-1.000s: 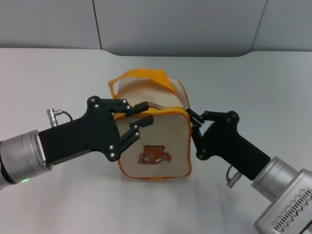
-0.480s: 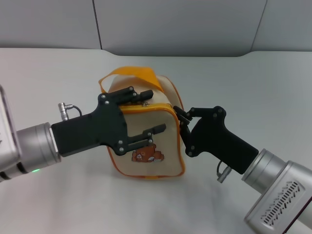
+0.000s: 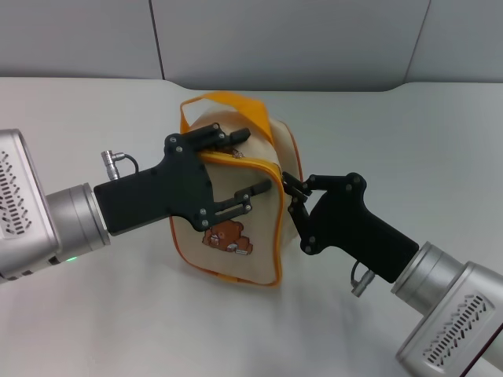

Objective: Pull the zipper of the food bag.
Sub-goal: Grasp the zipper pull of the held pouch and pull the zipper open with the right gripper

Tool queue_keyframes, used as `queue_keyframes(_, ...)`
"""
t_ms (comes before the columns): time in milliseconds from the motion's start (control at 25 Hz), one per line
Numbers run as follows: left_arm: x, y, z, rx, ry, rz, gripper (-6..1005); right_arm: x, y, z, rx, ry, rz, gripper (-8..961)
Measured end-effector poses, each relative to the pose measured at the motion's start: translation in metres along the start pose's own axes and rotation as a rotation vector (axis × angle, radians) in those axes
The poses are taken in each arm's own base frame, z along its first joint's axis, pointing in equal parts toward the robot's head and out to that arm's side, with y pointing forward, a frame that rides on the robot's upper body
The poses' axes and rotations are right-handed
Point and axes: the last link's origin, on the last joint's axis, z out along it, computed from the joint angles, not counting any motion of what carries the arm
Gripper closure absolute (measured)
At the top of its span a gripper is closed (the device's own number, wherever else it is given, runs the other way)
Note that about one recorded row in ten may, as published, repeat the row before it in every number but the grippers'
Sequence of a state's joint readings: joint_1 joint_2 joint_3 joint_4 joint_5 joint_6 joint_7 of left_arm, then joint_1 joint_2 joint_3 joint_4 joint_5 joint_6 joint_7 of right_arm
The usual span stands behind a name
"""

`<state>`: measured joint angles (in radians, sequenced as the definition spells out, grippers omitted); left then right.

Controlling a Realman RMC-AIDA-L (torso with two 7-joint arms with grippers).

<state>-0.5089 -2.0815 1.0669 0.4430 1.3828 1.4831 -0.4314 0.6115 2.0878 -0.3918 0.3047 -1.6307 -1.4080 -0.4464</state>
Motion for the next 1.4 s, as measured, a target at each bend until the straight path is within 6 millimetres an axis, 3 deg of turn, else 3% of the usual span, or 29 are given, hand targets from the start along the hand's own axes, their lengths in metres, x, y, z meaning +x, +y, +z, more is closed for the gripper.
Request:
queue_keyframes(120,0.000,0.002,0.002,-0.018,0.000,0.022,343,0.000,0.000,0.000,-0.001,0.000,0.000,953)
queue_keyframes(320,0.000,0.007,0.005,-0.044,0.004,0.093,569,0.000,0.001,-0.001,-0.005,-0.002,0.001,953)
queue_keyframes(680,0.004,0.006,0.005,0.001,0.043,0.141,622,0.000,0.003,-0.003,-0.003,-0.001,0.006,952)
queue_keyframes(1000,0.006,0.003,0.009,0.018,0.061,0.137,701,-0.002,0.005,-0.018,0.038,-0.014,0.024,952)
queue_keyframes(1080,0.007,0.003,0.011,0.007,0.062,0.142,889,-0.003,0.005,-0.019,0.043,-0.017,0.025,952)
queue_keyframes(1400,0.009,0.005,0.009,0.011,0.074,0.144,997,-0.002,-0.004,-0.017,0.048,-0.030,-0.002,953)
